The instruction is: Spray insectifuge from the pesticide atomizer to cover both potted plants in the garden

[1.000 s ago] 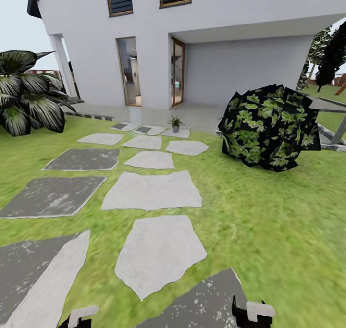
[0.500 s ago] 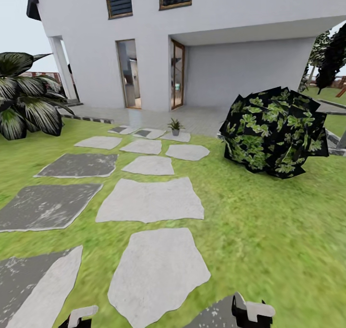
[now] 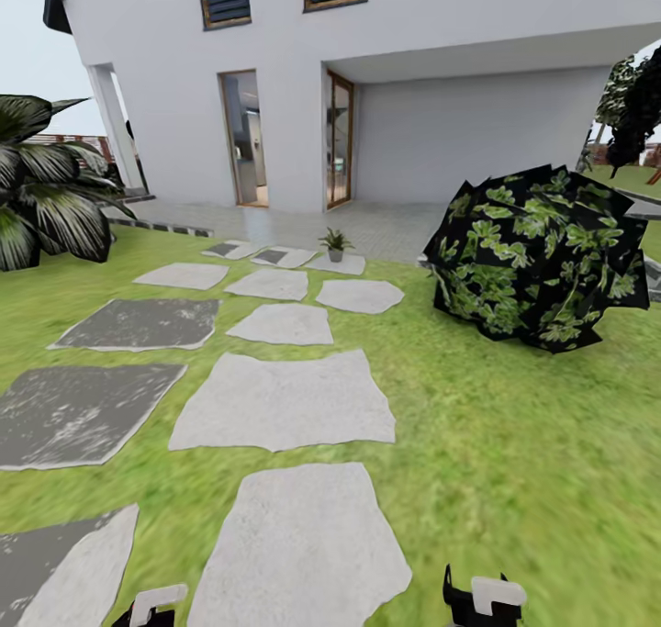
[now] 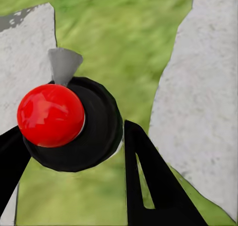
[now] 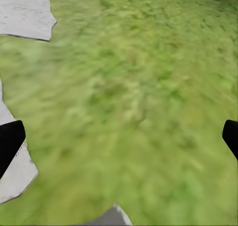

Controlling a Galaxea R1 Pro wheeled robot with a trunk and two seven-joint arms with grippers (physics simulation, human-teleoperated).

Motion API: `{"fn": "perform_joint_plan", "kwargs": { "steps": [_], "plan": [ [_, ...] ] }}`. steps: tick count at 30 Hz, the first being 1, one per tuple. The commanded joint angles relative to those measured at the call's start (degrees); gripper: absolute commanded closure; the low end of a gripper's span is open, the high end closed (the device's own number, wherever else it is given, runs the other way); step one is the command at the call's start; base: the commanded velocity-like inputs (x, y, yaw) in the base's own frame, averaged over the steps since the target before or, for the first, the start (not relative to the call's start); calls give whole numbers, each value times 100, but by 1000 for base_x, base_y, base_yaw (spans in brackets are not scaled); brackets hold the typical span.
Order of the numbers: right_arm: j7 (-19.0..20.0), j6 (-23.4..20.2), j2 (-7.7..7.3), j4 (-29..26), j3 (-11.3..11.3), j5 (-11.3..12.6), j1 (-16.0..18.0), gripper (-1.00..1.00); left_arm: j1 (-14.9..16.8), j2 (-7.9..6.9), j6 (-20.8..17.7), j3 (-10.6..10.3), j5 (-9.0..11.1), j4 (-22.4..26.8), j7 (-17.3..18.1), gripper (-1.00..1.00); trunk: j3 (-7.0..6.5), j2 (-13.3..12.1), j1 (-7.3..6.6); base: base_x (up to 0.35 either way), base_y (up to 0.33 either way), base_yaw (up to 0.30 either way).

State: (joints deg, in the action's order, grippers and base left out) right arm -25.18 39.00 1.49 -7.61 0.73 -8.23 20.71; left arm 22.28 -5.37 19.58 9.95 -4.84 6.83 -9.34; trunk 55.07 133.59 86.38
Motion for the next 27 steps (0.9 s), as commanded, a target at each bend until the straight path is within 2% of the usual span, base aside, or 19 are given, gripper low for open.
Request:
{"fn": "perform_joint_plan", "kwargs": {
  "steps": [1,27],
  "plan": [
    [-60,-6,-1,5,6,-56,4,-100,4,1,20,33,-52,-7,-15,100,5,2,2,337,0,0],
    [-66,-6,9,5,6,-47,4,-100,4,1,20,33,-52,-6,-15,100,5,2,2,337,0,0]
  ]
}}
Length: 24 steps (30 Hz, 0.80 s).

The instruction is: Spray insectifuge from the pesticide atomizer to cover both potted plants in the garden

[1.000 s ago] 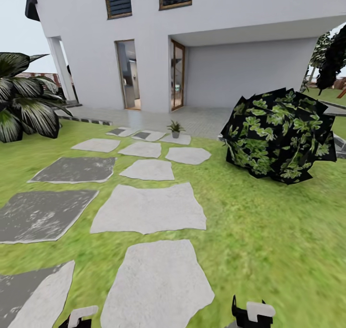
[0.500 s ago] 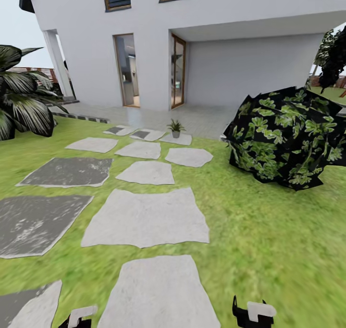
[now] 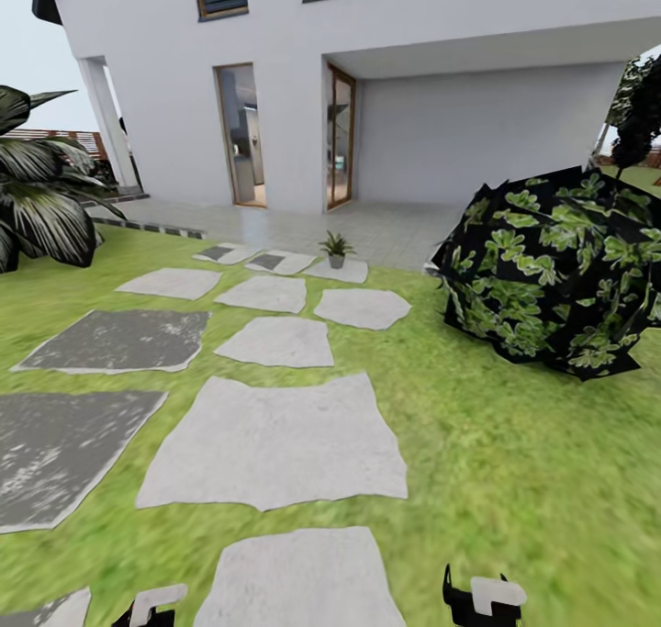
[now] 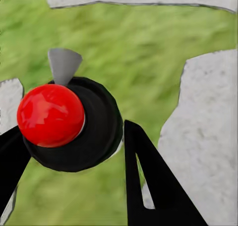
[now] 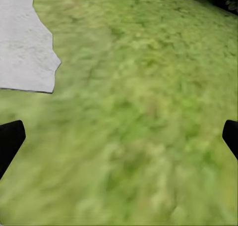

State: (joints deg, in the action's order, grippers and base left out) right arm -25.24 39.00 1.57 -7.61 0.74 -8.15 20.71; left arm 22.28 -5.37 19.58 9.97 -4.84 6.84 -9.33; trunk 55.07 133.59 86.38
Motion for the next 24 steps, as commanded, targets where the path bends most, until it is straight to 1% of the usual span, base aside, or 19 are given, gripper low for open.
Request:
{"fn": "perform_joint_plan", "kwargs": {
  "steps": [1,24],
  "plan": [
    [-60,-6,1,5,5,-55,4,-100,4,1,19,31,-52,-6,-16,100,5,2,2,337,0,0],
    [-60,-7,1,5,5,-55,4,-100,4,1,19,31,-52,-7,-17,100,5,2,2,337,0,0]
  ]
}}
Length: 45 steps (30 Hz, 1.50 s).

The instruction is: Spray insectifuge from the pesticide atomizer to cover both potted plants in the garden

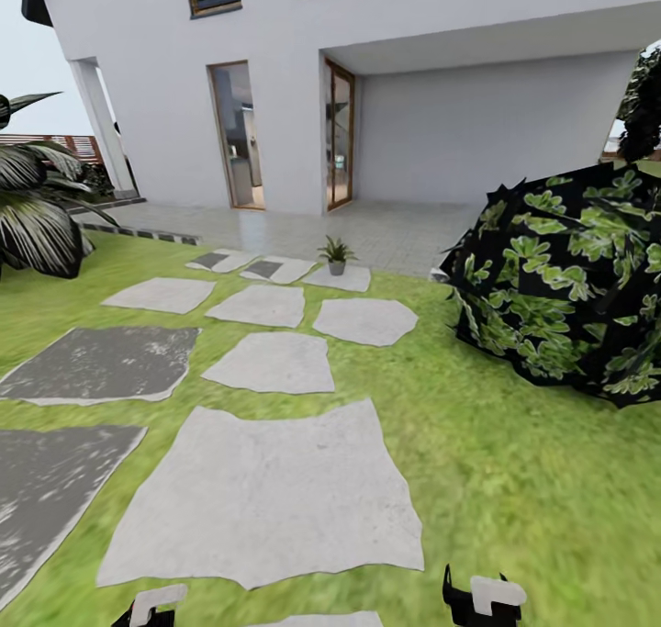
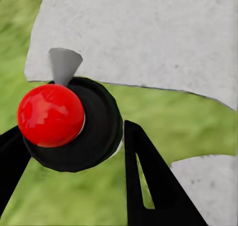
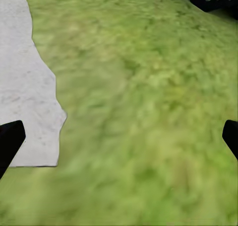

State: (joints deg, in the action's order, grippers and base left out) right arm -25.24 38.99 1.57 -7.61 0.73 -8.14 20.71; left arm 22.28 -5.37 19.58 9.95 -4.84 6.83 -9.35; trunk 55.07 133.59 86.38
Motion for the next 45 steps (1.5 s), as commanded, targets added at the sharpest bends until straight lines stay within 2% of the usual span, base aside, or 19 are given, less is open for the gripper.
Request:
{"fn": "perform_joint_plan", "kwargs": {
  "steps": [1,20,29,45],
  "plan": [
    [-60,-6,1,5,6,-56,4,-100,4,1,20,33,-52,-7,-17,100,5,2,2,337,0,0],
    [-57,-5,1,5,6,-56,4,-100,4,1,20,33,-52,-5,-15,100,5,2,2,337,0,0],
    [-57,-5,1,5,6,-56,4,-100,4,1,20,33,-52,-7,-18,100,-8,2,2,337,0,-157],
    [-60,-5,1,5,6,-56,4,-100,4,1,20,33,-52,-7,-15,100,-9,2,2,337,0,-8]
  ]
}}
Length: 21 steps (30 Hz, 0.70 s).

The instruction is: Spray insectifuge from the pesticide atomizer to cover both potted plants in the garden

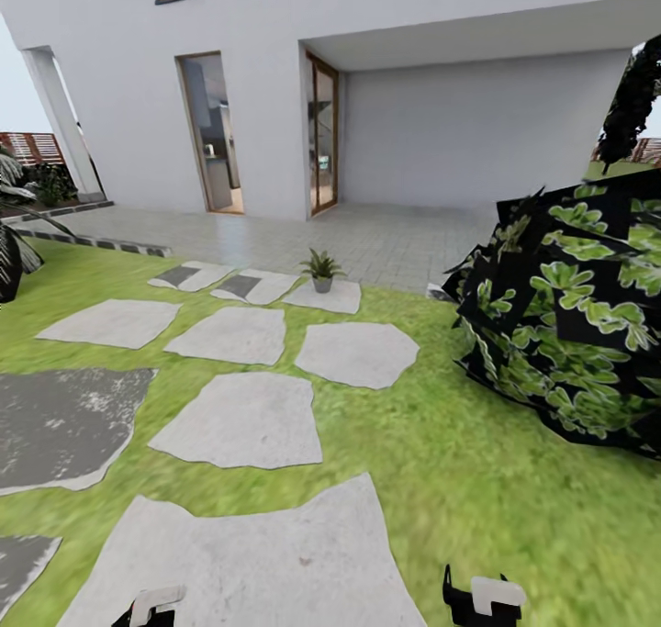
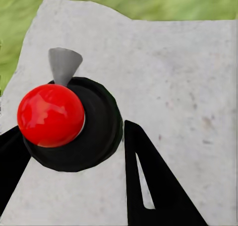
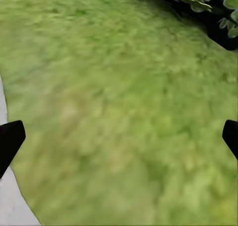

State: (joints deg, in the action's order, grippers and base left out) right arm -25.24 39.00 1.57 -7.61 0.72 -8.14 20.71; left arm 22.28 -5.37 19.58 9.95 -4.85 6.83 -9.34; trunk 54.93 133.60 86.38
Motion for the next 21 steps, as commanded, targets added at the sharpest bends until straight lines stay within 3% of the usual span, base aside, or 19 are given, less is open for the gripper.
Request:
{"fn": "perform_joint_plan", "kwargs": {
  "steps": [1,21],
  "plan": [
    [-60,-6,1,5,7,-56,4,-100,4,1,20,34,-52,-7,-16,100,5,2,2,337,0,0],
    [-60,-6,1,5,7,-56,4,-100,4,1,20,34,-52,-7,-18,100,5,2,2,337,0,0]
  ]
}}
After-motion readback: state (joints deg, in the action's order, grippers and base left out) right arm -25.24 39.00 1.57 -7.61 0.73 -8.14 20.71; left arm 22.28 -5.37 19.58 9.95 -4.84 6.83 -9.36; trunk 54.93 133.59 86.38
